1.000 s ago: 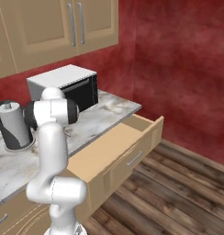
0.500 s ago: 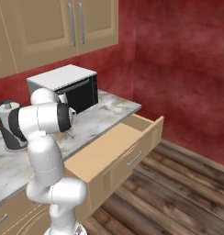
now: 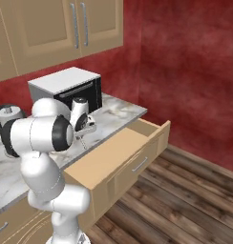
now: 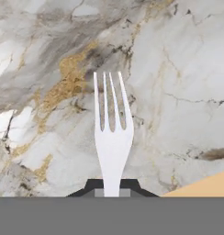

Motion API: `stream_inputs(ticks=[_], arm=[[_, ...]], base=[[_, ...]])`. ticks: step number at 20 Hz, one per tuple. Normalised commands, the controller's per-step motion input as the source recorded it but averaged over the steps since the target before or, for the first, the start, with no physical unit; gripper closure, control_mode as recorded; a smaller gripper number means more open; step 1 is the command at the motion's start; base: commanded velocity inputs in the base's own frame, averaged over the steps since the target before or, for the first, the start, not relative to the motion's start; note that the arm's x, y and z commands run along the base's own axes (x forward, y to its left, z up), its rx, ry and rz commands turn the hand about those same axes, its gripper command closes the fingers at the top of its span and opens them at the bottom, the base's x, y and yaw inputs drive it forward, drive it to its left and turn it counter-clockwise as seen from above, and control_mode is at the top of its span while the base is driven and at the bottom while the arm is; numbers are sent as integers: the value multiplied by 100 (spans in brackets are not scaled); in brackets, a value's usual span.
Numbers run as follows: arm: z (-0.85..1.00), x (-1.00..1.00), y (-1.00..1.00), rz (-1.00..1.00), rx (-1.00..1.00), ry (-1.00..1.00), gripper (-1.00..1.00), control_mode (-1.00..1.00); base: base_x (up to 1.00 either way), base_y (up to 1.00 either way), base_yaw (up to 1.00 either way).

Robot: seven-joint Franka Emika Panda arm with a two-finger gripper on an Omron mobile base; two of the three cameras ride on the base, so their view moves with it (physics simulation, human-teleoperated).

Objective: Organize the utensils by type. Pick up the wooden spoons from the counter and place them in the open cabinet. Then pick up the metallic utensils from the counter and place them in the open drawer.

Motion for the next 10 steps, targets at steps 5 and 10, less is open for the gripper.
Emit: stream_inputs(ticks=[5, 10], arm=[[8, 8, -67, -47, 14, 10, 100, -100], [0, 23, -56, -53, 0, 0, 100, -100]], base=[[0, 0, 0], [0, 0, 0]])
